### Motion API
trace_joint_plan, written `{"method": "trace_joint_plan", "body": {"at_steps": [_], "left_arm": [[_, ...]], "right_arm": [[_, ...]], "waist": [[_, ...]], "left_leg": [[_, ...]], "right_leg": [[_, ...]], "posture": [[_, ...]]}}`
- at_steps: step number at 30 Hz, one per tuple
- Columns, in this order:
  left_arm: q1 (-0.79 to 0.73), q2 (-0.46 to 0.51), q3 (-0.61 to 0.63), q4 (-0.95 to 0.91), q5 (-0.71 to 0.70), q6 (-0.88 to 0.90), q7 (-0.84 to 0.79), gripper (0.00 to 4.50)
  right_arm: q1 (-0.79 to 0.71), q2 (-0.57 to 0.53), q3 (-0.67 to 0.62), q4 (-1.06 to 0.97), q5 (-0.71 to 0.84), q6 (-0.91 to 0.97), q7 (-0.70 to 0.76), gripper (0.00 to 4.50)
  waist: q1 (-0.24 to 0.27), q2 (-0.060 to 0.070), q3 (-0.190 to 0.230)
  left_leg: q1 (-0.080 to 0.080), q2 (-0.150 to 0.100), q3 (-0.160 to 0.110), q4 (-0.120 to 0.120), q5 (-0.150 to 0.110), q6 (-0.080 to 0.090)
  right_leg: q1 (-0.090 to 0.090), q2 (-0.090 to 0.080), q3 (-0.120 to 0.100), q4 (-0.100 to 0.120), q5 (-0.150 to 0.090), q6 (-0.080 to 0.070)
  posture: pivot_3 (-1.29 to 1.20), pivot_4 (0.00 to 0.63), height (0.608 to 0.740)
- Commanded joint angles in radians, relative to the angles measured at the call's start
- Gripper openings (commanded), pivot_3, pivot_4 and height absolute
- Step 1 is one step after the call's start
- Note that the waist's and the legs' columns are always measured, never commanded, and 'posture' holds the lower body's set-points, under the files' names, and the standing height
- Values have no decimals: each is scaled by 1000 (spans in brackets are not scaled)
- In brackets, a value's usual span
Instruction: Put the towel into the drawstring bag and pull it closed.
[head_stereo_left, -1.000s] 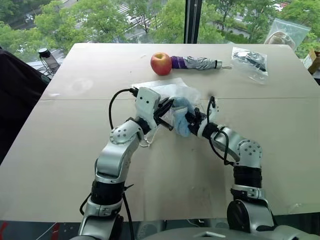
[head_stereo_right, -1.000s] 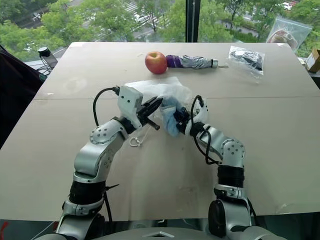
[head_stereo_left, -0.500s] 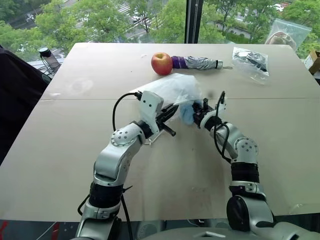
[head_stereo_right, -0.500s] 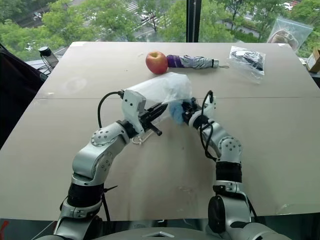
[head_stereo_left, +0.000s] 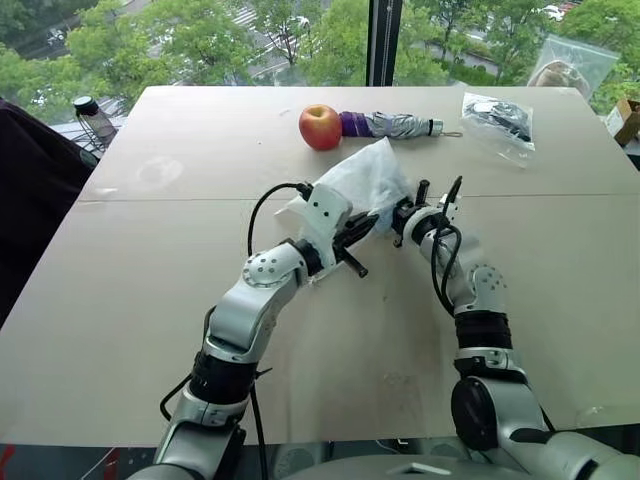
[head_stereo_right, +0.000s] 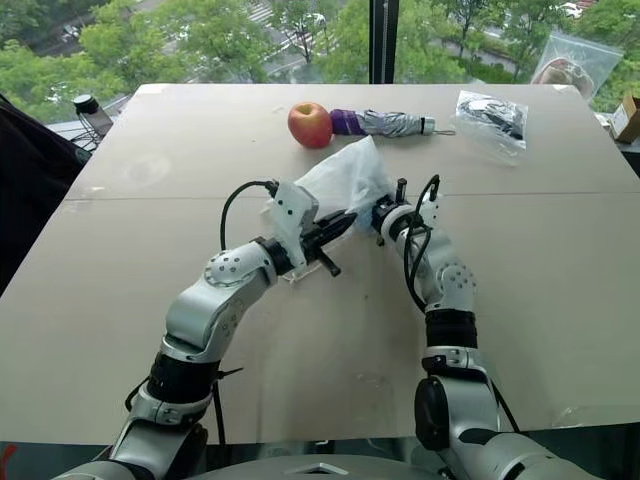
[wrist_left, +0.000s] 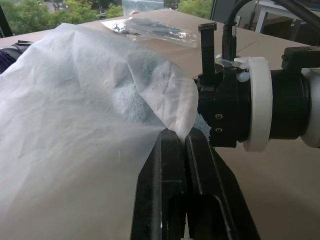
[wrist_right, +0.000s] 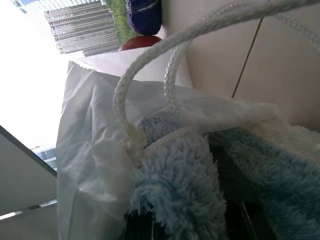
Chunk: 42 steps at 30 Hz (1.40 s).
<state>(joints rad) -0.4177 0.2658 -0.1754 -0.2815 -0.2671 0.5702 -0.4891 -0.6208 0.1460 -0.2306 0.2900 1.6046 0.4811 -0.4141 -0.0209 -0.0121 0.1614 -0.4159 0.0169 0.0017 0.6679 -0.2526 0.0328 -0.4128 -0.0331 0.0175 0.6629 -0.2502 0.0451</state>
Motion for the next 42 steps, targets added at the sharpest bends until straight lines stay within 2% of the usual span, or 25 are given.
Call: {"method": "trace_joint_plan", "body": {"at_steps": [1, 4, 9, 14, 18, 19, 30, 35, 36, 37, 40, 42], "left_arm": [[-54, -17, 11, 1, -14, -35, -17, 0], [-83, -29, 38, 19, -30, -32, -18, 0], [-86, -22, 42, 59, -11, -53, -22, 0], [-74, -4, 45, 81, 1, -76, -32, 0], [-88, 16, 67, 109, 4, -97, -42, 0], [-94, 22, 78, 120, 1, -101, -43, 0], [-132, 64, 126, 224, 4, -156, -73, 0], [-141, 54, 139, 234, -2, -154, -67, 0], [-141, 52, 139, 232, -2, -153, -66, 0], [-141, 51, 139, 230, -1, -152, -66, 0], [-139, 46, 141, 226, -2, -148, -65, 0], [-137, 43, 143, 225, -3, -147, -62, 0]], "right_arm": [[-112, 179, 97, -54, -65, 22, 57, 14], [-96, 153, 124, -68, -104, 26, 83, 14], [-113, 163, 98, -105, -38, 20, 111, 14], [-117, 158, 116, -133, -47, 22, 147, 2087], [-98, 134, 140, -160, -76, 45, 162, 4137], [-90, 126, 143, -174, -75, 56, 159, 4431], [2, 9, 119, -260, -64, 183, 146, 4431], [35, -6, 106, -280, -69, 245, 153, 4431], [40, -7, 105, -283, -65, 258, 149, 3903], [43, -6, 103, -285, -64, 267, 147, 3609], [57, -10, 111, -284, -83, 298, 134, 2285], [71, -30, 116, -282, -118, 315, 138, 1212]], "waist": [[0, 0, 0], [0, 0, 0], [4, 0, 0], [3, 0, 0], [3, 0, 0], [3, 0, 0], [4, 0, 0], [5, 0, 0], [6, 0, 0], [6, 0, 0], [5, 0, 0], [5, 0, 0]], "left_leg": [[0, 0, 0, 0, 0, 0], [0, 0, 0, 0, 0, 0], [0, 0, 0, 0, 0, 0], [0, 0, 0, 0, 0, 0], [0, 0, 0, 0, 0, 0], [0, 0, 0, 0, 0, 0], [0, 0, 0, 0, 0, 0], [-1, 0, -1, 0, 0, 0], [-1, 0, -1, 0, 0, 0], [-1, 0, -1, 0, 0, 0], [-1, 0, 0, 0, 0, 0], [-1, 0, -1, 0, 0, 0]], "right_leg": [[0, 0, 0, 0, 0, 0], [0, 0, 0, 0, 0, 0], [0, 0, 0, 0, 0, 0], [0, 0, 0, 0, 0, 0], [0, 0, 0, 0, 0, 0], [0, 0, 0, 0, 0, 0], [0, 0, -1, 0, 0, 0], [0, 0, -1, -1, 0, 0], [0, 0, -1, -1, 0, 0], [0, -1, -1, -1, 0, 0], [0, -1, -1, 0, 0, 0], [0, -1, -1, 0, 0, 0]], "posture": [[0, 150, 740], [0, 150, 740], [0, 150, 740], [0, 150, 740], [0, 150, 740], [0, 150, 740], [0, 150, 740], [0, 150, 740], [0, 150, 740], [0, 150, 740], [0, 150, 740], [0, 150, 740]]}}
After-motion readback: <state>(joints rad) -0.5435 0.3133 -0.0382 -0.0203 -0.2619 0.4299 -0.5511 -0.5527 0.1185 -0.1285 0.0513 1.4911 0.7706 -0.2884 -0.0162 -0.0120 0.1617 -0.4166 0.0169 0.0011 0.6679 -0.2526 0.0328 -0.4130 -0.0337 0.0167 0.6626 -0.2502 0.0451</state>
